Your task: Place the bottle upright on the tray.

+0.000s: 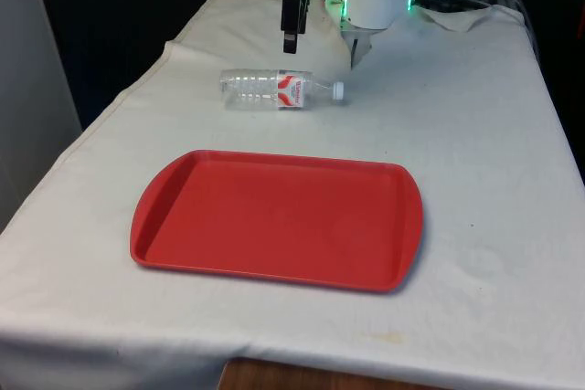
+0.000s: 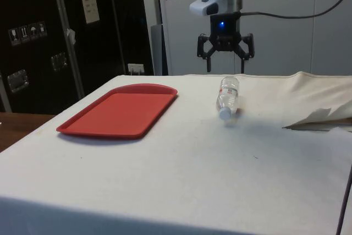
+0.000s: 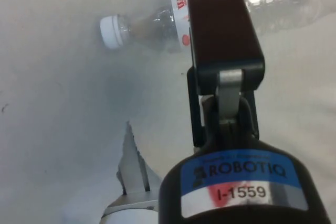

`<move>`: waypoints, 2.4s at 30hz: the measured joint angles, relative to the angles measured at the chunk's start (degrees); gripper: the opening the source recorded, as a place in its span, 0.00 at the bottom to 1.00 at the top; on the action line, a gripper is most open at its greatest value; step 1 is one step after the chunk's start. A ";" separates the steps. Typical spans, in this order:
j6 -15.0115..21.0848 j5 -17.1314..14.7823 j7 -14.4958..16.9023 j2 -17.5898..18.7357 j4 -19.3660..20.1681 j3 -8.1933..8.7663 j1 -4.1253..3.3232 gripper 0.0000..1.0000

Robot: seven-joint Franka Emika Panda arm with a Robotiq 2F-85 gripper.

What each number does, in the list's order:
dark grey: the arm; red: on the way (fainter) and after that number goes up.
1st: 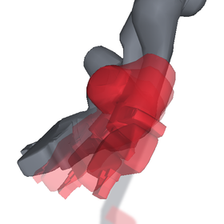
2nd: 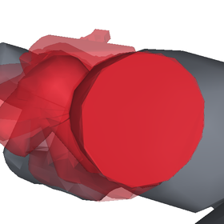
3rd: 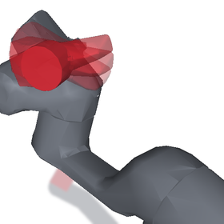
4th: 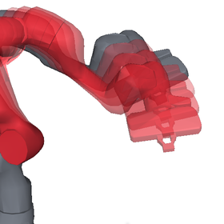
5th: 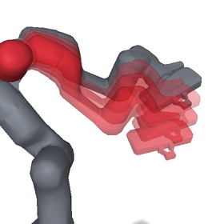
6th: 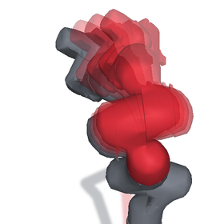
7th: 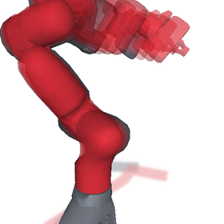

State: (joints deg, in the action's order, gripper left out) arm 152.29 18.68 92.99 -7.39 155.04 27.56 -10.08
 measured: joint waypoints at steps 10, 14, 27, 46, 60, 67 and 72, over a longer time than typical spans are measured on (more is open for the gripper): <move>-0.06 4.35 -1.15 0.00 -0.17 0.06 0.11 1.00; -0.40 6.30 -1.78 0.00 -0.23 0.06 0.11 1.00; -0.63 7.68 -2.52 0.17 -0.23 0.06 0.11 1.00; -1.78 8.88 -2.58 0.17 -0.69 -0.34 0.00 1.00; -3.09 12.03 -4.18 0.17 -1.09 -0.80 0.00 1.00; -3.27 12.03 -4.18 0.17 -1.09 -0.80 0.00 1.00; -3.61 11.97 -4.87 0.17 -1.20 -0.80 0.00 1.00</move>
State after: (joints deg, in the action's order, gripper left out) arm 148.68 30.65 88.12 -7.22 153.84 26.76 -10.08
